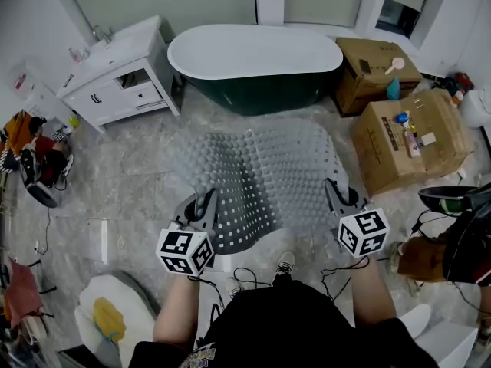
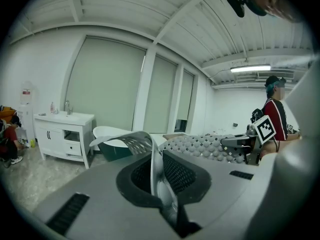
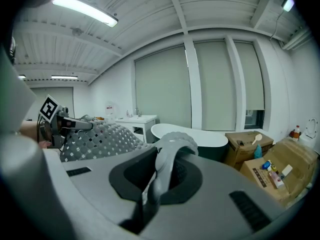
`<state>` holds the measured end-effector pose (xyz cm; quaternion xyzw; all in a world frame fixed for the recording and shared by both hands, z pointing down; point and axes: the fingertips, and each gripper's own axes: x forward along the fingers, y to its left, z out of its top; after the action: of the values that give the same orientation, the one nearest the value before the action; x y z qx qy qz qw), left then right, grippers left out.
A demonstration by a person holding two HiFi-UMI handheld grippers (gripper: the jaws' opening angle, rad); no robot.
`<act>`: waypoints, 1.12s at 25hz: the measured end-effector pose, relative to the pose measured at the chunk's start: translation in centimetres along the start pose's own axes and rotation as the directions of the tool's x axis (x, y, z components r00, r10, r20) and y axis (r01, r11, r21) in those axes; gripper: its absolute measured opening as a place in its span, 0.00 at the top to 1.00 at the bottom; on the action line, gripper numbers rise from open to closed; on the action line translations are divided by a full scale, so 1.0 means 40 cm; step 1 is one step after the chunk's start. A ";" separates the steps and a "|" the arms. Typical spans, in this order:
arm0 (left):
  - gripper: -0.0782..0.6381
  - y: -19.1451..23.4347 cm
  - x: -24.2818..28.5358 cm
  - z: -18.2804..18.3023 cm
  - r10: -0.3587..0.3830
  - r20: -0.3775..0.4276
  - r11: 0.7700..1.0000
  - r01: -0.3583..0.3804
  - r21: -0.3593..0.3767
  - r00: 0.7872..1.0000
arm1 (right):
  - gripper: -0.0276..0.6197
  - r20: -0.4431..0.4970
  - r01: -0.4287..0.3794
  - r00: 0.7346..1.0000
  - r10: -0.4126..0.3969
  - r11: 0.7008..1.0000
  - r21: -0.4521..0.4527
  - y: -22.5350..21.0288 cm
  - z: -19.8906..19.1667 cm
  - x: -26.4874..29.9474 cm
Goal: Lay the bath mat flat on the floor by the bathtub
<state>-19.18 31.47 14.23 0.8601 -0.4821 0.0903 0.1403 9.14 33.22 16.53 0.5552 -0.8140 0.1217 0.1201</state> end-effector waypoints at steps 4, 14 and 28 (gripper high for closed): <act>0.85 -0.045 0.038 0.006 0.014 0.005 1.000 -0.014 -0.003 1.000 | 0.92 0.002 -0.023 1.000 0.023 1.000 -0.007 -0.054 0.002 -0.006; 0.85 -0.136 0.102 0.039 0.022 0.008 1.000 -0.022 -0.003 1.000 | 0.92 0.028 -0.044 0.999 0.044 0.999 0.014 -0.159 0.012 -0.029; 0.85 -0.162 0.185 0.067 0.012 0.015 1.000 -0.012 -0.008 1.000 | 0.92 0.044 -0.030 0.999 0.028 0.999 0.037 -0.244 0.030 -0.024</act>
<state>-9.77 27.85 12.83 0.8573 -0.4885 0.0829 0.1396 18.51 30.19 15.70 0.5479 -0.8220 0.1268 0.0902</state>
